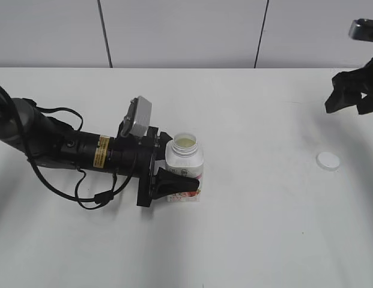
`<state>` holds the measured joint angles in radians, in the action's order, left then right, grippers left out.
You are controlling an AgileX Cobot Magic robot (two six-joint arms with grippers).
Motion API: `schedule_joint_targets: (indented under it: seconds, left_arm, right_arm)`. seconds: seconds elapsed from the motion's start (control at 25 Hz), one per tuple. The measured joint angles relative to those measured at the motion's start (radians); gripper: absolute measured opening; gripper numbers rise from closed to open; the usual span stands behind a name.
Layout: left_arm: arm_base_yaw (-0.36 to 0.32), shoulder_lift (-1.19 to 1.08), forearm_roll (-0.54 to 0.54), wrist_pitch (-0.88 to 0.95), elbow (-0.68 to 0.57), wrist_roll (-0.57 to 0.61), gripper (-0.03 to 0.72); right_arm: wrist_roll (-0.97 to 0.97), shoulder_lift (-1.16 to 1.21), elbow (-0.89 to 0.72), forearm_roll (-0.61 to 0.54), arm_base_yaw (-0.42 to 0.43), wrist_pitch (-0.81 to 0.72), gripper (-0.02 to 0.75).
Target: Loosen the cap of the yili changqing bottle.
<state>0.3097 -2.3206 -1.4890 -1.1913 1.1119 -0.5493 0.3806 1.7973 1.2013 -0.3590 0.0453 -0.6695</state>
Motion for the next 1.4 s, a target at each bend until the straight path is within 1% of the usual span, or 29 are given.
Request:
schedule_joint_targets:
  seconds: [0.12, 0.24, 0.4, 0.8, 0.92, 0.96, 1.04, 1.12, 1.28, 1.32, 1.4]
  left_arm:
    - [0.000, 0.000, 0.005, -0.008, 0.000, 0.000, 0.526]
    - [0.000, 0.001, 0.006, -0.009, 0.000, 0.000, 0.545]
    - [0.000, 0.038, -0.002, -0.009, -0.007, 0.000, 0.547]
    - [-0.001, 0.232, -0.019, -0.012, -0.078, -0.004, 0.548]
    - [-0.005, 0.312, -0.018, -0.012, -0.078, -0.048, 0.551]
    - [-0.009, 0.340, -0.018, 0.000, -0.078, -0.080, 0.552]
    - [-0.012, 0.415, -0.017, 0.116, -0.079, -0.182, 0.552]
    - [-0.014, 0.484, -0.023, 0.309, -0.079, -0.294, 0.552]
    - [-0.015, 0.583, -0.036, 0.801, -0.079, -0.527, 0.552]
    - [-0.015, 0.595, -0.025, 0.931, -0.079, -0.573, 0.552]
    - [-0.017, 0.603, 0.071, 1.146, -0.079, -0.623, 0.552]
  right_arm:
    - [-0.002, -0.046, 0.001, -0.002, 0.000, -0.006, 0.544]
    - [-0.002, -0.078, 0.001, -0.013, 0.000, -0.010, 0.544]
    - [-0.002, -0.109, 0.001, -0.018, 0.000, -0.016, 0.544]
    - [-0.003, -0.182, 0.001, -0.035, 0.000, -0.037, 0.544]
    - [-0.002, -0.195, 0.006, -0.035, 0.000, -0.074, 0.544]
    - [-0.002, -0.199, 0.011, -0.035, 0.000, -0.091, 0.544]
    - [-0.002, -0.210, 0.024, -0.035, 0.000, -0.116, 0.544]
    - [-0.002, -0.227, 0.037, -0.036, 0.000, -0.134, 0.544]
    - [-0.003, -0.268, 0.053, -0.039, 0.000, -0.171, 0.544]
    - [-0.003, -0.278, 0.053, -0.041, 0.000, -0.181, 0.544]
    - [-0.002, -0.303, 0.054, -0.042, 0.000, -0.204, 0.544]
